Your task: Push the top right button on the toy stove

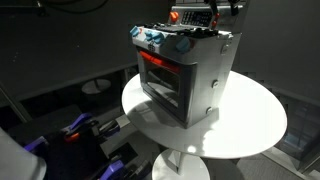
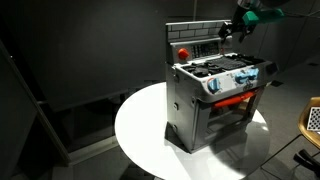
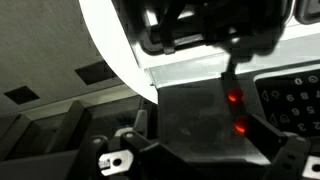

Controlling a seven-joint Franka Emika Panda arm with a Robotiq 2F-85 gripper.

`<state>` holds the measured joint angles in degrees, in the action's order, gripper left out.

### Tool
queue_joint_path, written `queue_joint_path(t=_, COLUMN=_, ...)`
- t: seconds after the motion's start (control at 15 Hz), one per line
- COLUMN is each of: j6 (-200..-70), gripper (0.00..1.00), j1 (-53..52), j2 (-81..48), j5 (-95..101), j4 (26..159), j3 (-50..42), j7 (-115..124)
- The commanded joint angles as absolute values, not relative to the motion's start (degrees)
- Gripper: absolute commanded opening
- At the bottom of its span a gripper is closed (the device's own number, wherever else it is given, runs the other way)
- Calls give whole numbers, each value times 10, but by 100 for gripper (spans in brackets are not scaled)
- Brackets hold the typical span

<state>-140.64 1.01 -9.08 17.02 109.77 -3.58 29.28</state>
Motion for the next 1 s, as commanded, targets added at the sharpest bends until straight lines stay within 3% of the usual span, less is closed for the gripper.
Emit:
queue_joint_path(t=0.0, j6=-1370, gripper=100, j1=8, j2=-82, j5=148, j4=1085, j3=-45, j7=278)
queue_joint_path(t=0.93, j6=-1049, gripper=100, j1=33, j2=-11, j5=66, j4=1045, j3=-47, j7=143)
